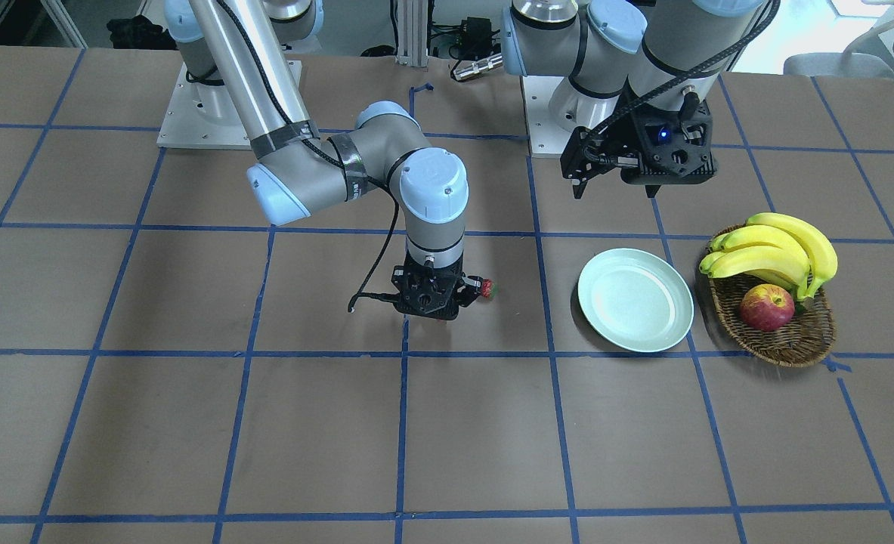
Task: Collect all strawberries into plate
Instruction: 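Carry the strawberry near the other two and release it, then raise the right arm away while the left gripper reaches toward the strawberries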
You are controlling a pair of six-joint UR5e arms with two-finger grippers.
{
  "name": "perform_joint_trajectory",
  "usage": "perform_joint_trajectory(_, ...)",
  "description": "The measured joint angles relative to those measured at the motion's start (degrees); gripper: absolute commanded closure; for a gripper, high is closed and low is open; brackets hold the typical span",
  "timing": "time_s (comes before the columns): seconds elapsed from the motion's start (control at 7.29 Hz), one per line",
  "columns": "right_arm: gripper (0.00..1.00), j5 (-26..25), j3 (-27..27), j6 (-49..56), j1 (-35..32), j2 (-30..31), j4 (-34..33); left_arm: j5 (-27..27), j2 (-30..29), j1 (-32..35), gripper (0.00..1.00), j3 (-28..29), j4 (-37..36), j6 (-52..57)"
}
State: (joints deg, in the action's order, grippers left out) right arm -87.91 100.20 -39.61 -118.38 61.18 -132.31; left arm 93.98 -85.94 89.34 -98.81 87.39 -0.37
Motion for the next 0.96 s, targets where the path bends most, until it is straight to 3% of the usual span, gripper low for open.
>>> perform_joint_trajectory(0.27,0.0,0.05,-0.03,-1.92,-0.26,0.86,0.37,4.23,-0.82,-0.05,0.0,0.14,-0.18,-0.04)
perform_joint_trajectory(0.55,0.0,-0.19,0.37,0.55,1.62,6.06,4.7,4.92,-1.25,-0.16,0.0,0.03,-0.11,-0.24)
perform_joint_trajectory(0.96,0.0,-0.58,-0.69,24.76,18.46,18.26,23.86,2.04,-2.87,-0.2,0.0,-0.4,-0.34,-3.03)
